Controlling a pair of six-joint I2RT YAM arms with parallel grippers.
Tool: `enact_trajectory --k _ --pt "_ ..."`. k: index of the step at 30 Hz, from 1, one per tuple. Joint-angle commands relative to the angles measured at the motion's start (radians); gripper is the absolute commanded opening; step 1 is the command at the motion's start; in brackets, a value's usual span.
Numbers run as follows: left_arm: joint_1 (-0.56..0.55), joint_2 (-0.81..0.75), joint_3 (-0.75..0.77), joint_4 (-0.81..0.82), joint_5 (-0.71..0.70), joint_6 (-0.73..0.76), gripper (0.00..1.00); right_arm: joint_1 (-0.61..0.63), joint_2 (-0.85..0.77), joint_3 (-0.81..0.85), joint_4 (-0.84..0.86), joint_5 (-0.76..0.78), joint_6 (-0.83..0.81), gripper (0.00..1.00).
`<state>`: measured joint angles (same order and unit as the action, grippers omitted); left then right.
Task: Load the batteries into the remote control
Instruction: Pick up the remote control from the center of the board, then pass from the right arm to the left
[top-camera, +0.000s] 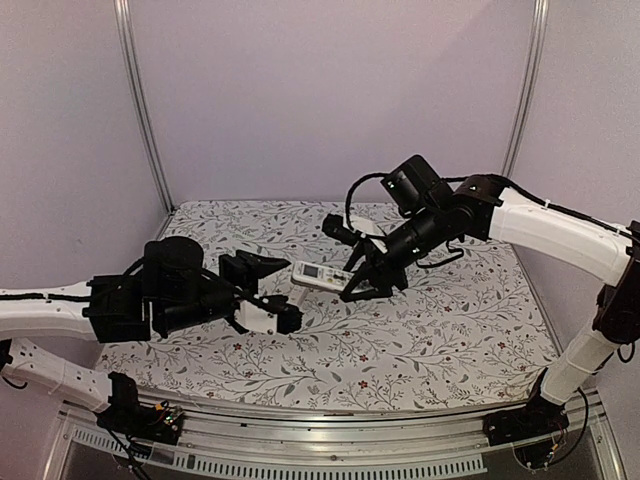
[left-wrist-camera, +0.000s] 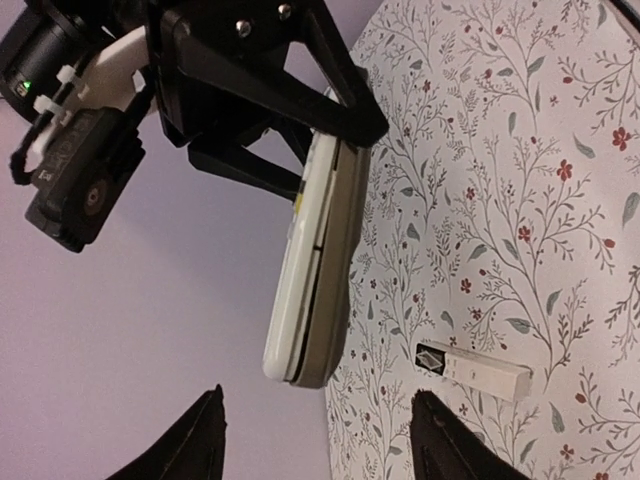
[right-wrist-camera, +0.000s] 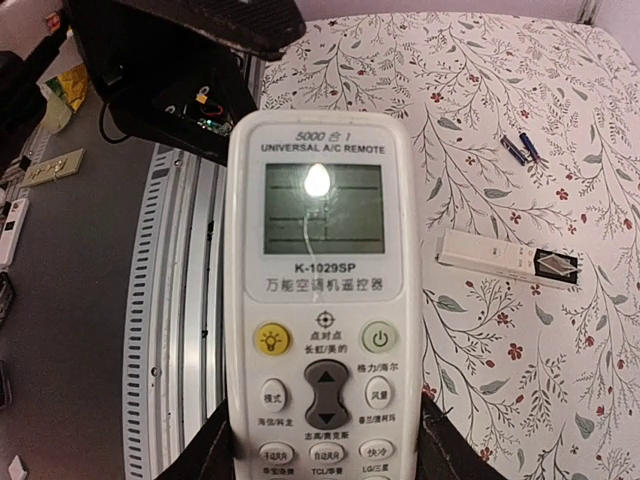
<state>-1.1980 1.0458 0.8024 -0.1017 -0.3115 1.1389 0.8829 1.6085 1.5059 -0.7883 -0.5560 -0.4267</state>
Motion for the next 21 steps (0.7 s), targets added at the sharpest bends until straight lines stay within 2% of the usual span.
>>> enact_trajectory --k 1,6,12,21 --pt "-0.013 0.007 -0.022 0.074 -0.015 0.084 0.62 0.014 0.021 0.046 -0.011 -0.018 0.009 0.10" --pt "0.003 0.014 -0.031 0.119 -0.015 0.099 0.56 0.028 0.041 0.080 -0.032 -0.017 0.011 0.09" --pt "0.064 0.014 -0.018 0.131 0.059 0.117 0.56 0.042 0.048 0.079 -0.029 -0.014 0.011 0.08" --pt "0.076 0.069 0.003 0.117 0.109 0.117 0.39 0.042 0.063 0.112 -0.055 -0.034 -0.012 0.08"
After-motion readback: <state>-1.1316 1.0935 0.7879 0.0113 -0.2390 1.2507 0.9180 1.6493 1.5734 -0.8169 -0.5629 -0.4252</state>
